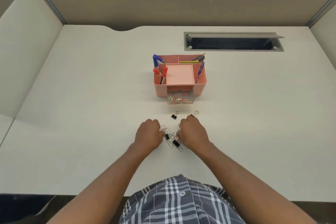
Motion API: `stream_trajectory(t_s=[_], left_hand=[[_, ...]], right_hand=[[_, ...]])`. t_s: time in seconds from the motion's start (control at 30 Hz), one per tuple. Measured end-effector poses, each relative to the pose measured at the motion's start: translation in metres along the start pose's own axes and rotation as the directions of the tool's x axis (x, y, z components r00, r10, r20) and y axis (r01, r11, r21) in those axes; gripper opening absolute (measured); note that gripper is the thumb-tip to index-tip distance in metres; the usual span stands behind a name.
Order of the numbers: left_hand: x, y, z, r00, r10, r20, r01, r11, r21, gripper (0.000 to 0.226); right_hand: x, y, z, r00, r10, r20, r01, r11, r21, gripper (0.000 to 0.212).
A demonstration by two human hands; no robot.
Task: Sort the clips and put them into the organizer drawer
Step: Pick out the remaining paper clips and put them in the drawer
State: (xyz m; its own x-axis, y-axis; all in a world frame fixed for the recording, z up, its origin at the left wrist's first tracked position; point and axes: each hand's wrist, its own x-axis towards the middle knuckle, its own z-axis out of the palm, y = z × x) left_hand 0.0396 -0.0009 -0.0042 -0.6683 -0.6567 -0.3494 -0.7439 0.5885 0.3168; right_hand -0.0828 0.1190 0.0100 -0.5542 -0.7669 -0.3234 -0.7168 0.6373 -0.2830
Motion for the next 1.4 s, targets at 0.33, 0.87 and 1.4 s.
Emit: stream_trajectory(t_s=[0.33,0.87,1.4], left_hand=[[0.005,0.01,0.0,0.998,0.066,-0.005,-0.066,0.997,-0.049,0.013],[0.002,0.003,-0.003,0.999,-0.008,-0.044,-0.008,0.933,-0.359,0.006],[0.007,0.006,0.007,0.996,0.012,-0.086,-0.026,0.986,-0.165,0.016]], right_hand=[[0.012,0.0,0.005,0.999,-0.048,-0.011,0.048,0.999,0.004,0.015],[0.017,0.023,-0.022,0.997,0.029,0.072,-0.047,0.962,0.27,0.014],[0.015,0.011,-0.013,0.997,-0.078,-0.01,0.078,0.997,0.004,0.019]])
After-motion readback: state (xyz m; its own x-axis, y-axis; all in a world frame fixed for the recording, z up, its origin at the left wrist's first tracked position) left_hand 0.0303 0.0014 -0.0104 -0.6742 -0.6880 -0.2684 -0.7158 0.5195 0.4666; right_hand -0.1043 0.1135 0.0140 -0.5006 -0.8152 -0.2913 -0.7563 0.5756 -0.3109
